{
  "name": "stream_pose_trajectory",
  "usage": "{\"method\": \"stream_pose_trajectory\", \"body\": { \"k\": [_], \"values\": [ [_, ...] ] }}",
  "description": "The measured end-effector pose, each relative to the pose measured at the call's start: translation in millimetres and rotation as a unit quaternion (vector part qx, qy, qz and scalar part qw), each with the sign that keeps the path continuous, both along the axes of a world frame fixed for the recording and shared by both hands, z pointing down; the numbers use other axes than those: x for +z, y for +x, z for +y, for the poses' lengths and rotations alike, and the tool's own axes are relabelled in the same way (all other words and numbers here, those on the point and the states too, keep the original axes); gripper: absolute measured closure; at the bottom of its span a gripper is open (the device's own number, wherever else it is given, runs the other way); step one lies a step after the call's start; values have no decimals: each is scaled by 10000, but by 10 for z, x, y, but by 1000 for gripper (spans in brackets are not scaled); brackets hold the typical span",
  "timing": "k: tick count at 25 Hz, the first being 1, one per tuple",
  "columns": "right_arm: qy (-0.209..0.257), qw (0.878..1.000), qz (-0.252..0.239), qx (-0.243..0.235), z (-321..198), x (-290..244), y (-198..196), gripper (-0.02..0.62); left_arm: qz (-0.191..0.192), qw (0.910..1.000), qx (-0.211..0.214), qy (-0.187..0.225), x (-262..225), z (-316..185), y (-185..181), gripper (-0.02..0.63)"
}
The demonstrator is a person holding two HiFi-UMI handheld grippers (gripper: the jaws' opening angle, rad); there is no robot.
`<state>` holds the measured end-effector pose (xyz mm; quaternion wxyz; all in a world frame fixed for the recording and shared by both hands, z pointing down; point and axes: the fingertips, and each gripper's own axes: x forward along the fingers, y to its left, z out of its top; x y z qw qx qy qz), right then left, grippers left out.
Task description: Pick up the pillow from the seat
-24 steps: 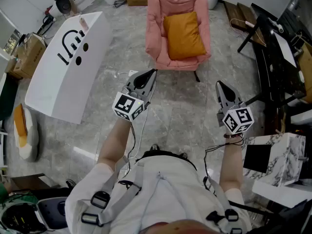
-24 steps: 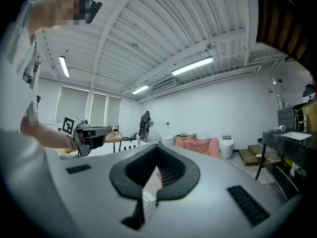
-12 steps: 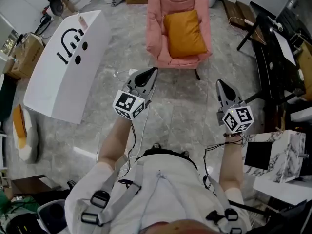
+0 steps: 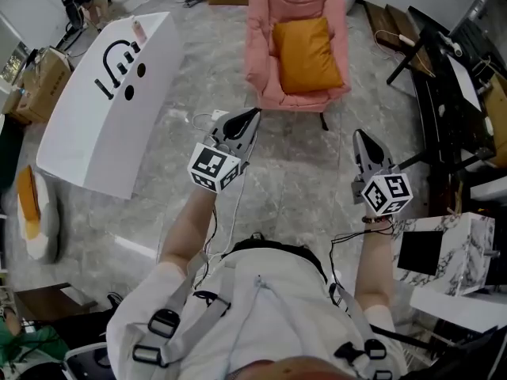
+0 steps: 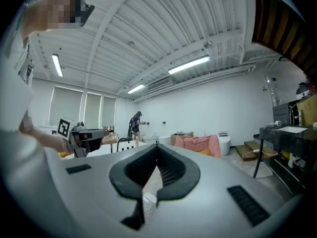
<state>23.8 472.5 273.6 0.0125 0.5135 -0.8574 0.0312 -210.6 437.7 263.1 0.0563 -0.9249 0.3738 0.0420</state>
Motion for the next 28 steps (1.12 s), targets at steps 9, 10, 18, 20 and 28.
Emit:
{"method": "stream_pose_trajectory", "body": {
  "k": [9, 10, 18, 20, 28],
  "values": [
    [-77, 9999, 64, -44, -12, 36, -233, 583, 179, 9998, 86, -7, -13, -28, -161, 595],
    [-62, 10000, 22, -6, -36, 24, -235, 583, 192, 9998, 104, -15, -13, -32, -172, 595],
    [-5, 9997, -232, -46, -156, 0, -327, 563, 122, 9992, 234, -289, 68, -91, -260, 475],
    [-35, 9995, -293, -76, -179, 20, -336, 470, 94, 9992, 212, -318, 86, -111, -277, 474],
    [-87, 9994, -255, -237, -328, 87, -312, 382, -45, 9990, 279, -336, 134, -219, -143, 390]
  ]
}}
